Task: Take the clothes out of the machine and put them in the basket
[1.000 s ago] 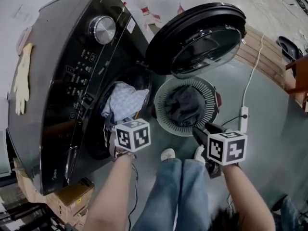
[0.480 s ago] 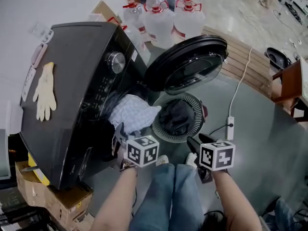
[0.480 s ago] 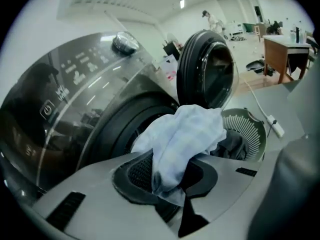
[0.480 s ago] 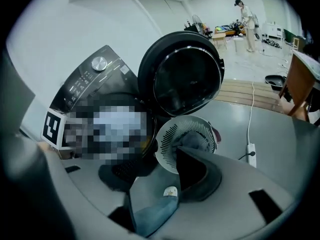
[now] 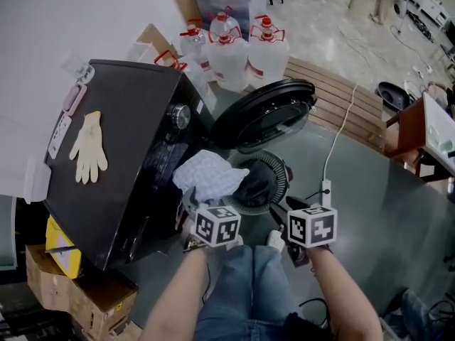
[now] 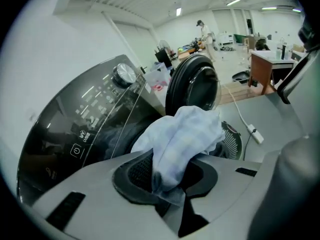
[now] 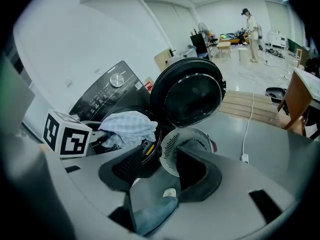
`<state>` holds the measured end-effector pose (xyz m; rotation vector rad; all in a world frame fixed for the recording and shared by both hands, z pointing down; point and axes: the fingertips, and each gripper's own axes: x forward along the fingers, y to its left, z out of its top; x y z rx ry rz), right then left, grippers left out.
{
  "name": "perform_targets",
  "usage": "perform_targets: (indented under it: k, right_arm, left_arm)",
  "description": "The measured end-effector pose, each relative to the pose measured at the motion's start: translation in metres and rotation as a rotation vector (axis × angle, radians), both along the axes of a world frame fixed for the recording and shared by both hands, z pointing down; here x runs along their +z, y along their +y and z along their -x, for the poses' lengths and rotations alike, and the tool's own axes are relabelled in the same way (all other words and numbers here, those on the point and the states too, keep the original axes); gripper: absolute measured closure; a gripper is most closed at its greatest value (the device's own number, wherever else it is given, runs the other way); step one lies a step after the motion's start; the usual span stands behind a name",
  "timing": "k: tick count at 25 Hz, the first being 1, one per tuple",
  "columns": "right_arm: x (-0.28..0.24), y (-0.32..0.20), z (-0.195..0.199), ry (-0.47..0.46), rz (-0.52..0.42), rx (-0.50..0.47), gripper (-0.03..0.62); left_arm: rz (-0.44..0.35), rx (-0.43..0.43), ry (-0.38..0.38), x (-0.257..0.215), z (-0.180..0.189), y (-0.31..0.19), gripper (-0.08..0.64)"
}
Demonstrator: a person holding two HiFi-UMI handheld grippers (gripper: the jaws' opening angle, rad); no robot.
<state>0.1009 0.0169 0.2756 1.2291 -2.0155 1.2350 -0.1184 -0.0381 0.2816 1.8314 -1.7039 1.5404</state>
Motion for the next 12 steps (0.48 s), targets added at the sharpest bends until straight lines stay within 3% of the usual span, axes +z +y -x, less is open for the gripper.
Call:
perform_targets:
  k: [5, 12]
  right_arm:
    - [-0.023, 0.005, -0.010, 0.019, 0.011, 0.013, 0.379]
    - [-0.051, 0.008, -0.024, 0.024, 0.013, 0.046, 0.380]
  left_arm:
    - [0.038, 0.088, 0.053, -0.021, -0.032, 0.008, 0.474]
    - [0.189, 0.162, 0.258, -0.028, -0.076, 0.009, 0.472]
